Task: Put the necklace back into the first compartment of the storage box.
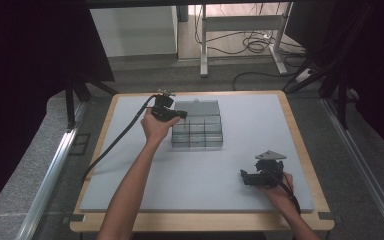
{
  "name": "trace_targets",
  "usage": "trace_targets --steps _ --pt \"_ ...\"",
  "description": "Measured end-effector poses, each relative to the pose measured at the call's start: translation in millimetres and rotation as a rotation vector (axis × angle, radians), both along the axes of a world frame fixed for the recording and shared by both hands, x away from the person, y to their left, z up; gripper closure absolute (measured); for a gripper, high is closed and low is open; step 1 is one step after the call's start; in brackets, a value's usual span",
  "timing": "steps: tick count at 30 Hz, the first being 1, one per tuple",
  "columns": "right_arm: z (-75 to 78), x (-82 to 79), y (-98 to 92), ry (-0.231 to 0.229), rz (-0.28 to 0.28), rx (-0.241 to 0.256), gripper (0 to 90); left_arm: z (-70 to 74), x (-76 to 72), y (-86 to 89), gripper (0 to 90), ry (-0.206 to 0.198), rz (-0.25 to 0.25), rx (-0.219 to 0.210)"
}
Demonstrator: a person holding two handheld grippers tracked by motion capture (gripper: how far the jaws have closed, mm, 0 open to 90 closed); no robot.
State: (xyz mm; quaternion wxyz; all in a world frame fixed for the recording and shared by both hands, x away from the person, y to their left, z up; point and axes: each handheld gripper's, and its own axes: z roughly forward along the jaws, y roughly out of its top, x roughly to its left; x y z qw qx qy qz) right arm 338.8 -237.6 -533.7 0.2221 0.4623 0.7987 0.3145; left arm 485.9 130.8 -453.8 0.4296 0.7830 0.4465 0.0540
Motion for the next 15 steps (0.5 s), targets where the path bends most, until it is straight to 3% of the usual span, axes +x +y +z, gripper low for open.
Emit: trace_targets --steps 8,15 --pt "0.0 0.0 -0.1 0.0 0.0 0.0 3.7 -16.0 7.9 7.2 87.3 0.017 0.036 -0.007" --pt "0.0 -0.1 0.0 0.001 -0.001 0.001 3.7 -31.0 8.9 7.7 87.1 0.029 0.05 0.029"
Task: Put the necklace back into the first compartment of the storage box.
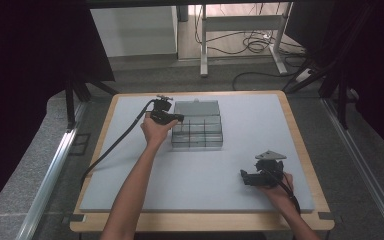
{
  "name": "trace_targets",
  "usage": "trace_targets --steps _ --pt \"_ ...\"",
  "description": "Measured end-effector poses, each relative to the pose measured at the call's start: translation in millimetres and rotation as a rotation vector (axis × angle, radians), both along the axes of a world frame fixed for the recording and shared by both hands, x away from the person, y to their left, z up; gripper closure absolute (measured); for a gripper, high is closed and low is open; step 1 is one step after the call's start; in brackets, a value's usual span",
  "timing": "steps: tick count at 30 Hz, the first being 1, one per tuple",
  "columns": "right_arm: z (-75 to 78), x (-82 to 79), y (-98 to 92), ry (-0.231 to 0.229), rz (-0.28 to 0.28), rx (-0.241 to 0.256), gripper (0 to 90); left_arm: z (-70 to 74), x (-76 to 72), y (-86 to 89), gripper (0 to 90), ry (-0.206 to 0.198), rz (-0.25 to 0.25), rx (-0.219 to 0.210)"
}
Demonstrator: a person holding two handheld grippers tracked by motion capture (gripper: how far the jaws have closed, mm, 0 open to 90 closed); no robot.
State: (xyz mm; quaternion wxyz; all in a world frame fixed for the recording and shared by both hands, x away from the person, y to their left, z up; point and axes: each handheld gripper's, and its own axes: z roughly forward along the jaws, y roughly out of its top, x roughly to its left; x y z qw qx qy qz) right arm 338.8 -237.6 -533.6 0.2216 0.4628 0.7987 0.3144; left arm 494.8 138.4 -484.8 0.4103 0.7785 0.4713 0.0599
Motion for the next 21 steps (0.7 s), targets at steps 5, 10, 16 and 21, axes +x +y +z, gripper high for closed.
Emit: trace_targets --steps 5,10,16,21 --pt "0.0 0.1 -0.1 -0.001 0.001 -0.001 3.7 -6.9 0.9 1.0 87.1 0.015 0.005 0.009" --pt "0.0 0.2 -0.1 -0.002 0.001 -0.001 3.7 -11.9 0.0 -0.6 87.0 0.021 0.0 0.034" --pt "0.0 0.1 -0.1 -0.002 0.002 -0.001 3.7 -15.8 -1.7 -2.9 79.1 0.019 0.012 0.051" --pt "0.0 0.1 -0.1 0.0 0.001 0.0 3.7 -7.0 -7.8 2.2 69.1 -0.006 0.014 0.031"
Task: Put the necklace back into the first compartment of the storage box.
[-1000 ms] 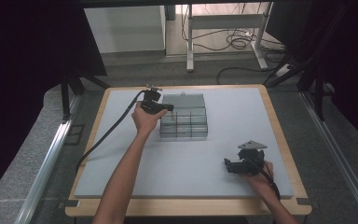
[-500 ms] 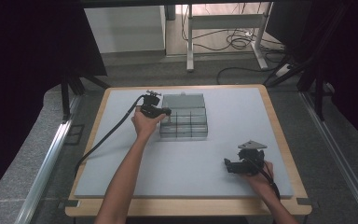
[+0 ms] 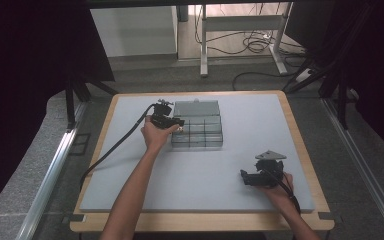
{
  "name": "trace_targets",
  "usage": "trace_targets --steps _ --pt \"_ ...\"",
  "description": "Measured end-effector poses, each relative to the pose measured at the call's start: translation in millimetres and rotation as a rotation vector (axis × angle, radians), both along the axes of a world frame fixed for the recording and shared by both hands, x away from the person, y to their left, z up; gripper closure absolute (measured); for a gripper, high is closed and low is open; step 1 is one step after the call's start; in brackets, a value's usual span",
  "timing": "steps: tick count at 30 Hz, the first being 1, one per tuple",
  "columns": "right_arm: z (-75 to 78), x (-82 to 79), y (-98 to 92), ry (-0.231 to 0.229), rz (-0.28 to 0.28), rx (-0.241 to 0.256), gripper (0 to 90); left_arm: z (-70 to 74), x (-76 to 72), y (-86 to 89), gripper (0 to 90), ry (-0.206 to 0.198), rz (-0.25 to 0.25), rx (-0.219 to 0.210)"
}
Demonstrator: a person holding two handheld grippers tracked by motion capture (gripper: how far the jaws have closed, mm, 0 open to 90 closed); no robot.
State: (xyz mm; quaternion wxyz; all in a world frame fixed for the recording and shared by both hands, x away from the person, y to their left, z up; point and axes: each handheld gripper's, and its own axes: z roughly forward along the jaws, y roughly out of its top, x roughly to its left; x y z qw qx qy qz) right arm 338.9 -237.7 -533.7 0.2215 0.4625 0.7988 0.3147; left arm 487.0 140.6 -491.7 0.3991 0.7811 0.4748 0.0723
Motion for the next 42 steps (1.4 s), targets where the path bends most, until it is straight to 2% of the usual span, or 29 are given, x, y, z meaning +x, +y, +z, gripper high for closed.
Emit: trace_targets --steps 4,7,9,10,11,13,15,16,18,19,20,22,24,26,29,30,31,33,35,37,39,41,42 --pt "0.0 -0.1 0.0 0.0 0.0 0.0 3.7 7.9 -13.4 6.8 61.5 -0.016 -0.009 -0.028" --pt "0.0 0.1 0.0 -0.001 0.001 -0.001 3.7 10.5 -24.8 11.2 51.0 -0.04 0.015 0.007" --pt "0.0 0.1 -0.1 0.0 0.001 -0.001 3.7 11.5 -32.0 15.7 46.7 -0.031 0.009 -0.01" --pt "0.0 0.1 0.0 0.0 0.001 -0.001 3.7 12.8 -38.7 18.7 45.8 -0.035 0.005 -0.028" --pt "0.0 0.1 0.0 0.0 0.001 -0.001 3.7 12.8 -38.7 18.7 45.2 -0.035 0.005 -0.028" --pt "0.0 0.0 0.0 0.0 0.0 -0.001 3.7 15.7 -51.8 24.3 43.9 -0.048 -0.015 -0.034" --pt "0.0 0.0 0.0 0.0 0.0 -0.001 3.7 16.6 -55.6 25.9 42.7 -0.05 -0.025 -0.03" --pt "0.0 0.0 0.0 0.0 0.0 -0.001 3.6 18.5 -68.2 29.8 41.9 -0.062 -0.041 -0.035" --pt "0.0 0.0 0.0 0.0 0.0 -0.001 3.7 19.0 -72.6 31.0 40.2 -0.063 -0.045 -0.042" --pt "0.1 0.0 0.0 -0.001 0.0 -0.001 3.7 19.6 -79.8 33.3 40.2 -0.066 -0.055 -0.044" --pt "0.1 0.0 0.0 -0.001 0.001 -0.001 3.7 19.9 -90.9 36.3 38.7 -0.068 -0.074 -0.031" --pt "0.0 0.0 0.1 -0.001 0.0 -0.002 3.7 20.5 -101.5 39.5 37.8 -0.076 -0.08 -0.005" --pt "0.2 0.0 0.0 0.0 0.001 -0.003 3.7 20.5 -106.0 41.1 37.0 -0.083 -0.081 -0.004" --pt "0.2 -0.1 0.1 0.001 0.0 -0.002 3.7 16.2 -125.6 49.2 35.9 -0.095 -0.086 -0.008" --pt "0.2 -0.1 0.1 0.001 -0.001 -0.001 3.7 9.2 -142.2 57.0 33.0 -0.084 -0.086 -0.013" --pt "0.2 -0.1 0.1 0.001 -0.001 -0.001 3.7 9.2 -142.2 57.0 32.4 -0.084 -0.086 -0.013" --pt "0.2 -0.1 0.1 0.001 -0.001 -0.001 3.6 4.5 -158.9 62.2 32.5 -0.096 -0.092 -0.003" --pt "0.2 -0.1 0.1 0.001 -0.001 -0.001 3.6 1.1 -170.2 67.3 32.3 -0.095 -0.09 0.006" --pt "0.2 -0.1 0.1 0.001 -0.001 -0.001 3.7 -0.5 -177.0 72.2 31.3 -0.087 -0.091 0.003" --pt "0.2 -0.1 0.1 0.001 -0.001 -0.001 3.6 -2.2 -183.6 78.8 30.9 -0.096 -0.082 0.015" --pt "0.2 0.0 0.1 0.001 0.0 -0.001 3.6 -5.9 -186.3 84.6 30.6 -0.099 -0.067 0.005" --pt "0.2 0.0 0.1 0.001 -0.001 -0.001 3.6 -7.8 -186.8 85.9 29.5 -0.099 -0.063 0.008" --pt "0.2 0.0 0.0 0.002 -0.001 -0.001 3.6 -14.3 -187.8 88.5 29.0 -0.091 -0.059 0.02"
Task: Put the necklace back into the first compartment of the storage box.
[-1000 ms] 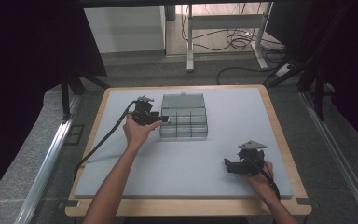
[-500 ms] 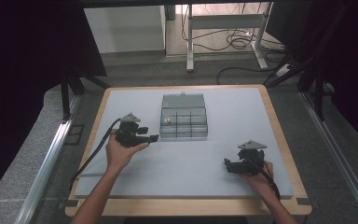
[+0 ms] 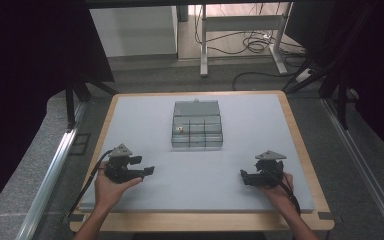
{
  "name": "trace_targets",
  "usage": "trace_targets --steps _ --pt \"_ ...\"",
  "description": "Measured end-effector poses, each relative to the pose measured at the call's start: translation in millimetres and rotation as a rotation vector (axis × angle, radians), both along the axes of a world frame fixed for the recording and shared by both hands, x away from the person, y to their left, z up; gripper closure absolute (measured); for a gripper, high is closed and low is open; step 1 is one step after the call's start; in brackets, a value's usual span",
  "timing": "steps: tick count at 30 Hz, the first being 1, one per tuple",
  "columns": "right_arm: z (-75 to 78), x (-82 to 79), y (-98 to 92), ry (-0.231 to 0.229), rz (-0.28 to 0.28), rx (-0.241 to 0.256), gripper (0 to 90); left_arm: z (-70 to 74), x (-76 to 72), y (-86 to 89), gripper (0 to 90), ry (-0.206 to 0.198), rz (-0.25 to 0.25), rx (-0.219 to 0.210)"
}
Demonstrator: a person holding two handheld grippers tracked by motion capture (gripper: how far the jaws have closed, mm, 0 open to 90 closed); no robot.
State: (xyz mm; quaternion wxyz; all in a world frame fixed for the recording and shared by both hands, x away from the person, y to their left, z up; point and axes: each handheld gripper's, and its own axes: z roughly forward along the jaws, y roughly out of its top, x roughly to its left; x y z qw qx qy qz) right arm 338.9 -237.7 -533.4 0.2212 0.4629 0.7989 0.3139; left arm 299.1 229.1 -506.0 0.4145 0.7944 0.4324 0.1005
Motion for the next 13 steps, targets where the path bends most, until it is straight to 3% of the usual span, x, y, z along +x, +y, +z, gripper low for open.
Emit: trace_targets --steps 4,6,13 --pt "0.0 0.0 -0.1 0.0 0.0 0.001 3.6 -6.1 -0.8 2.2 27.1 0.013 0.008 0.022" --pt "0.0 0.0 -0.1 0.0 0.0 0.001 3.6 -5.1 1.1 4.8 27.1 0.015 0.012 0.0" --pt "-0.1 0.1 -0.2 0.0 0.0 0.002 3.6 0.9 0.0 6.5 26.5 0.004 0.024 -0.016"
